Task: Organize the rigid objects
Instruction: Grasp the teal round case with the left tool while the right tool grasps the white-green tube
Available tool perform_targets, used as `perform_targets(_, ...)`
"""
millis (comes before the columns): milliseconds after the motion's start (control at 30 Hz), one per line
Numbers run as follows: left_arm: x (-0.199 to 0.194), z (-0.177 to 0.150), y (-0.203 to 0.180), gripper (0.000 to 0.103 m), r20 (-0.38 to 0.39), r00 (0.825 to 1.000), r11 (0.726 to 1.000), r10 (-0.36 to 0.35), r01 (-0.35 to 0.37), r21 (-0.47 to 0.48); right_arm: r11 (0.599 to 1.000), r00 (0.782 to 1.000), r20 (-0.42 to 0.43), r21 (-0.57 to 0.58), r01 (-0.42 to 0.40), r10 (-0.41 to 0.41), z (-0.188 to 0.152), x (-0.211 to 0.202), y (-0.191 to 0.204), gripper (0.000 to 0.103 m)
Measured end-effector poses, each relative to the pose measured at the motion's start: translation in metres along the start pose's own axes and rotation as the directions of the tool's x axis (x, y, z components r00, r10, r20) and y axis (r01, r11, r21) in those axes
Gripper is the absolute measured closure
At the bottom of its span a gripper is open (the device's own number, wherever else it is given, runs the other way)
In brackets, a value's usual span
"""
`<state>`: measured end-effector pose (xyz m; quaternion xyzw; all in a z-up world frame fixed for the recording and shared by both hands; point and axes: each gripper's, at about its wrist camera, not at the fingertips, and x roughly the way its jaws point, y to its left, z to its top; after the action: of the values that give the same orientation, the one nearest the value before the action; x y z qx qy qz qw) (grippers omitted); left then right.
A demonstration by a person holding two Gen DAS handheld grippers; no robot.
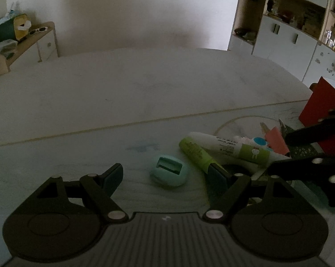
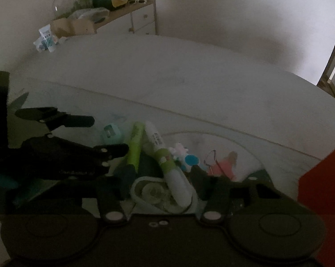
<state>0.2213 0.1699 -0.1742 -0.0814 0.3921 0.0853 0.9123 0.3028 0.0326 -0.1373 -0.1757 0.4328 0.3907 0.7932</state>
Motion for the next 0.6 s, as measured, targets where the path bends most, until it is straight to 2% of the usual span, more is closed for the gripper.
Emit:
perform_targets(200, 0.005, -0.001, 0.002, 0.020, 0.002, 1.000, 1.000, -0.008, 0.008, 0.004, 1.000, 1.000, -0.027, -0.020, 0.010, -0.010, 0.003, 0.015, 0.000, 0.062)
perform_targets(300, 0.006, 0.000, 0.002, 0.026, 0.009, 1.000, 1.000, -0.004, 0.004, 0.008, 0.999, 0.999, -0.035, -0.038, 0.017, -0.018, 0.005, 0.021, 0.002, 0.066)
perform_targets(367, 0.007, 0.000, -0.001, 0.034, 0.013, 1.000, 1.000, 0.000, 0.000, 0.016, 0.998, 0.999, -0.036, -0.052, 0.025, -0.027, 0.005, 0.024, 0.004, 0.069)
perform_targets(533, 0.007, -0.001, -0.003, 0.045, 0.020, 1.000, 0.999, 0.002, -0.002, 0.037, 0.994, 0.998, -0.037, -0.093, 0.051, -0.054, 0.004, 0.027, 0.008, 0.072)
perform_targets(600, 0.007, -0.001, -0.004, 0.046, 0.020, 1.000, 0.999, 0.007, -0.008, 0.042, 0.991, 0.997, -0.040, -0.114, 0.064, -0.069, 0.004, 0.029, 0.012, 0.072)
